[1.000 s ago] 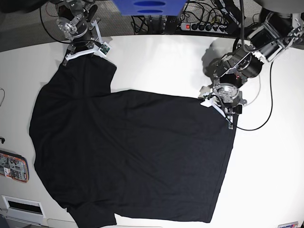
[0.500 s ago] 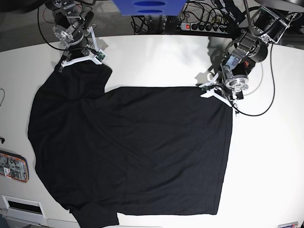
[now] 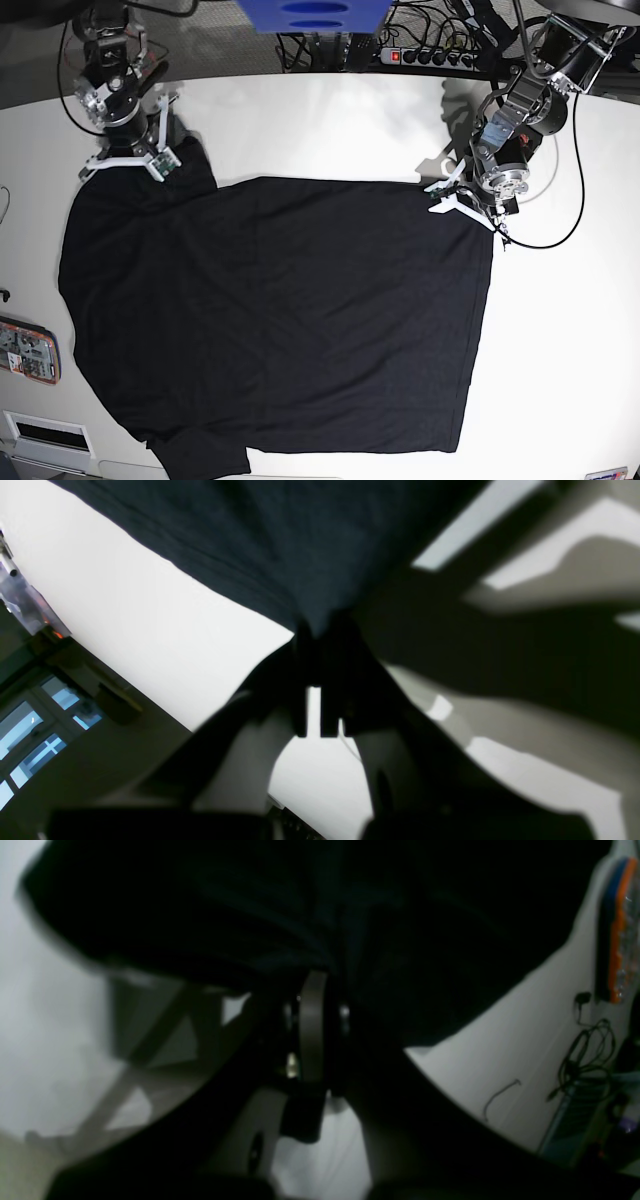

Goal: Fold the T-shirt properly
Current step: 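Lift both shoulders and pull the shirt toward the robot, then lower the held shoulders onto the shirt body, folding it over, then release the left gripper and move it along the shirt's side edge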

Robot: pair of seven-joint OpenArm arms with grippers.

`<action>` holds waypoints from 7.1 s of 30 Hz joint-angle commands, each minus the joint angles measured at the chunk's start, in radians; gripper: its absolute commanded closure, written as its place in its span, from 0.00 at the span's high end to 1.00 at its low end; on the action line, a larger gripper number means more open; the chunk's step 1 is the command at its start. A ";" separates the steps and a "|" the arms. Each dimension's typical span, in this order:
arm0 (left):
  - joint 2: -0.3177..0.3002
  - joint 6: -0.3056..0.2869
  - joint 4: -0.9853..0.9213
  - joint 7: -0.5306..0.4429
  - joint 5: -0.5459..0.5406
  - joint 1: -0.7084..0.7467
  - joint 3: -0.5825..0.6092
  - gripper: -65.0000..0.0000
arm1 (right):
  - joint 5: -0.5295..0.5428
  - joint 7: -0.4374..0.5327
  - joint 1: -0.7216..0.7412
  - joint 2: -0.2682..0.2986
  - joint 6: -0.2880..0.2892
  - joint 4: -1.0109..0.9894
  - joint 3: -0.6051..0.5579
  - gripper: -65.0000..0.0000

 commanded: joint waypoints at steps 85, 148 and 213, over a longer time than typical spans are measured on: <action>0.205 0.004 -0.245 -0.144 0.014 -0.303 -0.213 0.00 | -0.005 0.082 0.933 0.032 0.146 -0.583 0.042 0.00; 0.217 0.005 -0.420 -0.144 0.014 -0.461 -0.161 0.00 | -0.002 0.445 0.887 -0.018 -0.400 -0.641 0.039 0.95; 0.231 -0.030 -0.537 -0.242 0.203 -0.539 -0.043 0.83 | 0.054 0.453 0.479 -0.048 -0.400 -0.241 -0.030 0.95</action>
